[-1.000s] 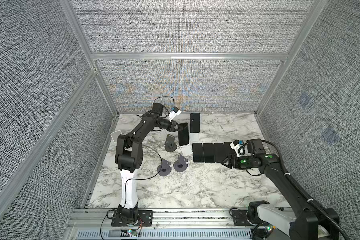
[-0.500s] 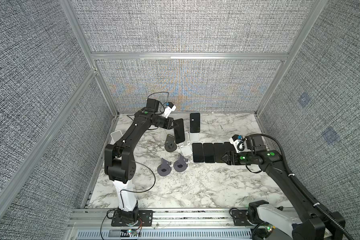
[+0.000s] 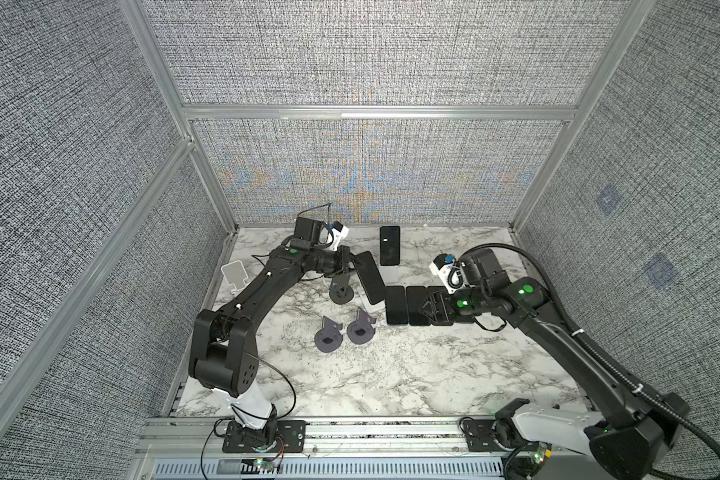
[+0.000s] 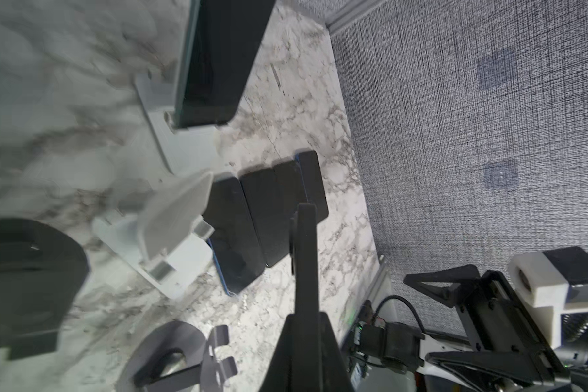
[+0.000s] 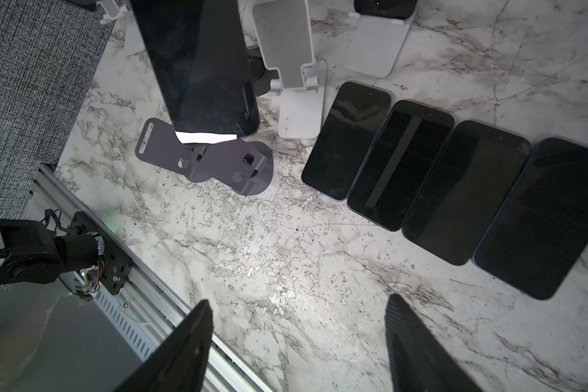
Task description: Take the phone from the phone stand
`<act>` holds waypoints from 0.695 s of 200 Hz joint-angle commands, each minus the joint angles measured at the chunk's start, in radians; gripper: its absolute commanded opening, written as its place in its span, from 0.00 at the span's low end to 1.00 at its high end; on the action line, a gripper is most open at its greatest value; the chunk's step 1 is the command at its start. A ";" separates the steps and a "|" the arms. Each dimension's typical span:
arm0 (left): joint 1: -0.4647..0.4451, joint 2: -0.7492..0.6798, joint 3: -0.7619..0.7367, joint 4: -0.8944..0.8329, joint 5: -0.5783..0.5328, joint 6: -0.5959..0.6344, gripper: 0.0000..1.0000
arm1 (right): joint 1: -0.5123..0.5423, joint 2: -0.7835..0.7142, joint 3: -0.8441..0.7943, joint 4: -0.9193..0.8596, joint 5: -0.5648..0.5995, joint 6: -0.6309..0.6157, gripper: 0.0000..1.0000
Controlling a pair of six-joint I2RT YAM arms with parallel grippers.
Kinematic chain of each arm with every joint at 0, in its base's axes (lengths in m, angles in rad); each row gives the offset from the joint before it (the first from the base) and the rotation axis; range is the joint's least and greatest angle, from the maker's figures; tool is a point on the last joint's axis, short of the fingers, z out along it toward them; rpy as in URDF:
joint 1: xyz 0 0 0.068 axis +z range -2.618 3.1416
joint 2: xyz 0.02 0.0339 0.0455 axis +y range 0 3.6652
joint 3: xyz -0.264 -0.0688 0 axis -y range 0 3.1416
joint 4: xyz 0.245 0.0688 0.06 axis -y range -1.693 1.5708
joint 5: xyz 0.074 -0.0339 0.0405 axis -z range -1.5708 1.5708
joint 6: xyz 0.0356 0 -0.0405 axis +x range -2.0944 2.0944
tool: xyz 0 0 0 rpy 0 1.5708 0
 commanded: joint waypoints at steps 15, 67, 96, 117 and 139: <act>-0.024 0.033 -0.032 0.035 0.131 -0.043 0.00 | 0.102 0.091 0.084 -0.068 0.083 0.023 0.80; -0.029 0.038 -0.093 0.067 0.183 -0.019 0.00 | 0.178 0.241 0.156 0.018 0.122 0.021 0.86; -0.042 0.047 -0.105 0.098 0.197 -0.040 0.00 | 0.179 0.273 0.151 0.119 0.111 0.067 0.86; -0.046 0.040 -0.110 0.109 0.197 -0.046 0.00 | 0.180 0.311 0.176 0.114 0.108 0.085 0.86; -0.050 0.031 -0.113 0.124 0.199 -0.053 0.00 | 0.193 0.337 0.174 0.135 0.091 0.100 0.86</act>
